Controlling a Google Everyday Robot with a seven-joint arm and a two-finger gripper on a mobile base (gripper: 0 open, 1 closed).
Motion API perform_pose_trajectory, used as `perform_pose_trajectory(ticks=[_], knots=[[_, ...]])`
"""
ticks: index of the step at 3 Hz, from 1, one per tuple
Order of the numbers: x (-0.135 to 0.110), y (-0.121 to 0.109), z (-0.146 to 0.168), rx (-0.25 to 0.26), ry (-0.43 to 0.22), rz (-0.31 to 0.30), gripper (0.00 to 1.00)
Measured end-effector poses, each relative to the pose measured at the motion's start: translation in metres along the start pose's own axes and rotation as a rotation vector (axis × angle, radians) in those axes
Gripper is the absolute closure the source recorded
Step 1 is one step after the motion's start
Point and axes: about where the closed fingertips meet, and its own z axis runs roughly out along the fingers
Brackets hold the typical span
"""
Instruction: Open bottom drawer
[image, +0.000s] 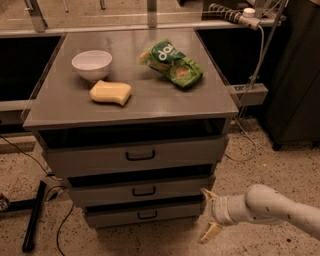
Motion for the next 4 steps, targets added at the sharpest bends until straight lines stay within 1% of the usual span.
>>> perform_pose_trajectory(ticks=[1,2,3,4], knots=[[0.000,0.000,0.000,0.000,0.000,0.000,0.00],[0.003,0.002,0.018,0.002,-0.020,-0.062,0.00],[0.028,-0.009,0.059,0.008,-0.021,-0.147,0.00],[0.049,-0.020,0.100,0.009,-0.055,-0.231,0.00]])
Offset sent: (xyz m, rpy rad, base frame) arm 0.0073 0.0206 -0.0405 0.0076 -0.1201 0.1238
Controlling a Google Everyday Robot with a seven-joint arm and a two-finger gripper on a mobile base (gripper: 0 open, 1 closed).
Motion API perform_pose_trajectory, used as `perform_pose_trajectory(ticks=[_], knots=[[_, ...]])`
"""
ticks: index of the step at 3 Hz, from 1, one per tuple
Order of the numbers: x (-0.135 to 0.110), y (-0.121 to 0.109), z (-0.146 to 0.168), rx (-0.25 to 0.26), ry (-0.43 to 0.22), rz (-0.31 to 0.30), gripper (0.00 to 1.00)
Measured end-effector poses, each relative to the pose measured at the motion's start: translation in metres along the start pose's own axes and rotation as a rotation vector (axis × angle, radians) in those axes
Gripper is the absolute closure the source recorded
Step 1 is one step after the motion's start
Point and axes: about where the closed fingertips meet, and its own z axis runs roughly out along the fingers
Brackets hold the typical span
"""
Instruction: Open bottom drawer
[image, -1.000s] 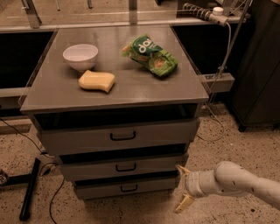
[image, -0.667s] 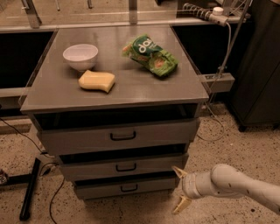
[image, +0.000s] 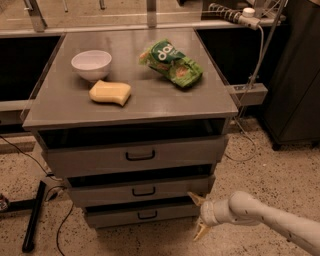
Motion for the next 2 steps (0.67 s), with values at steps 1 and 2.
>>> perform_pose_trajectory(ticks=[1,2], knots=[[0.016,-0.004,0.027,0.002,-0.016,-0.092,0.00],[0.053,0.000,0.042,0.023,0.028,-0.124,0.00]])
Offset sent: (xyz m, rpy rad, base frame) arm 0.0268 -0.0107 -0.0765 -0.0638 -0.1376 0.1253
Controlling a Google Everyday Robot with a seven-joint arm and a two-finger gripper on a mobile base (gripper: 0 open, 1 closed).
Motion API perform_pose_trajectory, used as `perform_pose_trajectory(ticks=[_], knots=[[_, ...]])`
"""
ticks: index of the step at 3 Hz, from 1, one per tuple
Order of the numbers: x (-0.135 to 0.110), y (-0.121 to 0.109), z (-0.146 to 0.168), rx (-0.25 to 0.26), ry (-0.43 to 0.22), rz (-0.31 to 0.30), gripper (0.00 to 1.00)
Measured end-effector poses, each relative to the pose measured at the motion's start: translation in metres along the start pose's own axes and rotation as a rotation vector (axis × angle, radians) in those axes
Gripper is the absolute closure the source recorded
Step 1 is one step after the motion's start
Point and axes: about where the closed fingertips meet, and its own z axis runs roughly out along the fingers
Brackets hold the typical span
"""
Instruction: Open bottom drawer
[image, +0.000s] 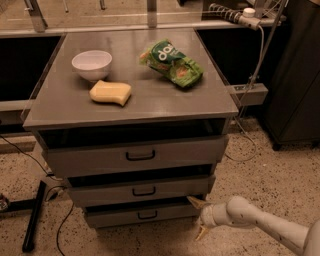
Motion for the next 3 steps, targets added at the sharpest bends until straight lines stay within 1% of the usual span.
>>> perform_pose_trajectory(ticks=[1,2,3], knots=[[0.000,0.000,0.001,-0.001,0.000,0.001,0.00],[0.017,0.005,0.025,-0.024,0.007,0.036,0.00],[0.041,0.011,0.056,-0.063,0.014,0.081,0.00]])
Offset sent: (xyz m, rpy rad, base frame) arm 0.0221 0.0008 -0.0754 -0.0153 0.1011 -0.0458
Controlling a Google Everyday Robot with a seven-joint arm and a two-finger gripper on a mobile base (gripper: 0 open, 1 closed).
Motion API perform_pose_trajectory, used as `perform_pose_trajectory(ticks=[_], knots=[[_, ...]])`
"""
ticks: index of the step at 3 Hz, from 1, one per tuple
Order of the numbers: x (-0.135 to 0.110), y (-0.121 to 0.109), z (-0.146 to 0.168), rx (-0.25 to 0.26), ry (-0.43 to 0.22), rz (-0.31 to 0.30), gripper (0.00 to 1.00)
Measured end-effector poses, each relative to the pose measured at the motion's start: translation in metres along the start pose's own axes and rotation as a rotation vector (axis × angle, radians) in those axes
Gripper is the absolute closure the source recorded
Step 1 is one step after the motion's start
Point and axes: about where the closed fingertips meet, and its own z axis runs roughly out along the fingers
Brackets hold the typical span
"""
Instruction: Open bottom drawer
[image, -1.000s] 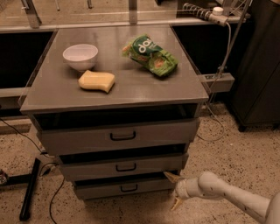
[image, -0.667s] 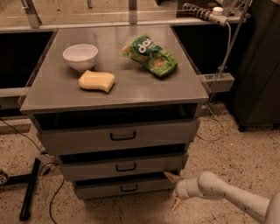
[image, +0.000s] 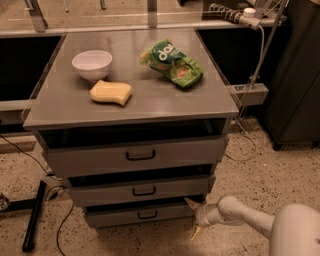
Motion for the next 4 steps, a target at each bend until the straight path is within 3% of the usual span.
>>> perform_pose_trajectory(ticks=[2,4], knots=[[0.021,-0.012,0.034,-0.016,0.011,0.023,0.00],[0.019,-0.022,0.045,-0.015,0.009,0.013,0.00]])
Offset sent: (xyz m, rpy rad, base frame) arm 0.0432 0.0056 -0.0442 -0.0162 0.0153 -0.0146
